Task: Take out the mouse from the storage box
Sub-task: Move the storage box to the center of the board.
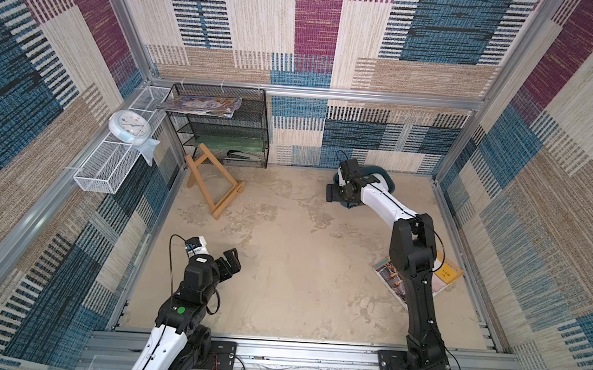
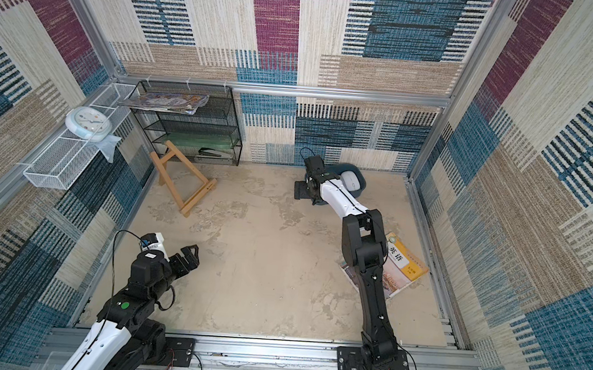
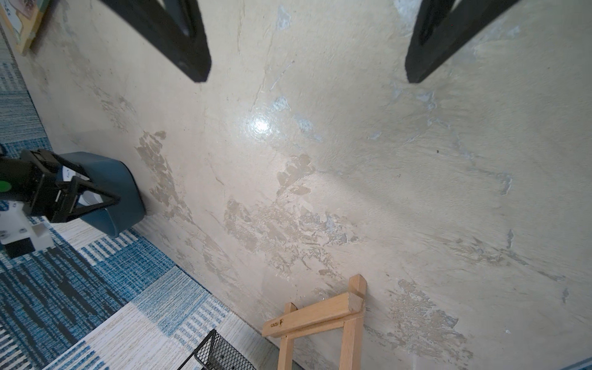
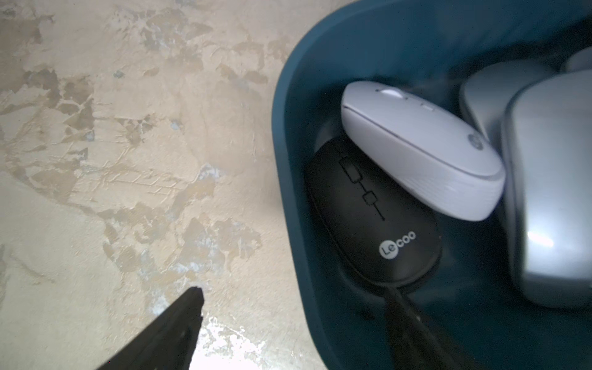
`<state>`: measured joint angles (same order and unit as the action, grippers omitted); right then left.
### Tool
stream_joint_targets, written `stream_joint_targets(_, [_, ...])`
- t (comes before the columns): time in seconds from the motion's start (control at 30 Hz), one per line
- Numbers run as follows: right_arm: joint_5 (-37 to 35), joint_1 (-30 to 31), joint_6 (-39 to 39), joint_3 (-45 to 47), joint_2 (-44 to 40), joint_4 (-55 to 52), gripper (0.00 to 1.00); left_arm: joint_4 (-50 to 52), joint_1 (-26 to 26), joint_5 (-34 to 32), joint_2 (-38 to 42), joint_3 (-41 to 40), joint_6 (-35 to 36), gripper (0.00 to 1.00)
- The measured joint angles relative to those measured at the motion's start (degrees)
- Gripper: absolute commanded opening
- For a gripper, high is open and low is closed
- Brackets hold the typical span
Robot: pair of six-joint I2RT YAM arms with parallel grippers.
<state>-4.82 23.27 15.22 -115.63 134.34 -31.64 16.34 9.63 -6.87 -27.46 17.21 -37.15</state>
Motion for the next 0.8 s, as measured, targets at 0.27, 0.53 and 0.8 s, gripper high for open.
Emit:
stream_joint_targets(0.27, [1.25, 2.32, 0.24, 10.03, -5.25, 4.31, 0.89, 0.07, 0.00, 0.76, -0.94, 0.59, 0.26, 0.99])
stream_joint_targets(0.53, [3.89, 5.14, 2.67, 23.93, -14.12, 9.92, 0.88, 0.44, 0.00, 2.25, -4.42, 3.52, 1.42, 0.99])
stream_joint_targets(0.8, [8.44, 9.77, 8.20, 39.19, -25.20, 18.51, 0.88, 0.02, 0.02, 6.40, -12.66, 6.99, -1.44, 0.99])
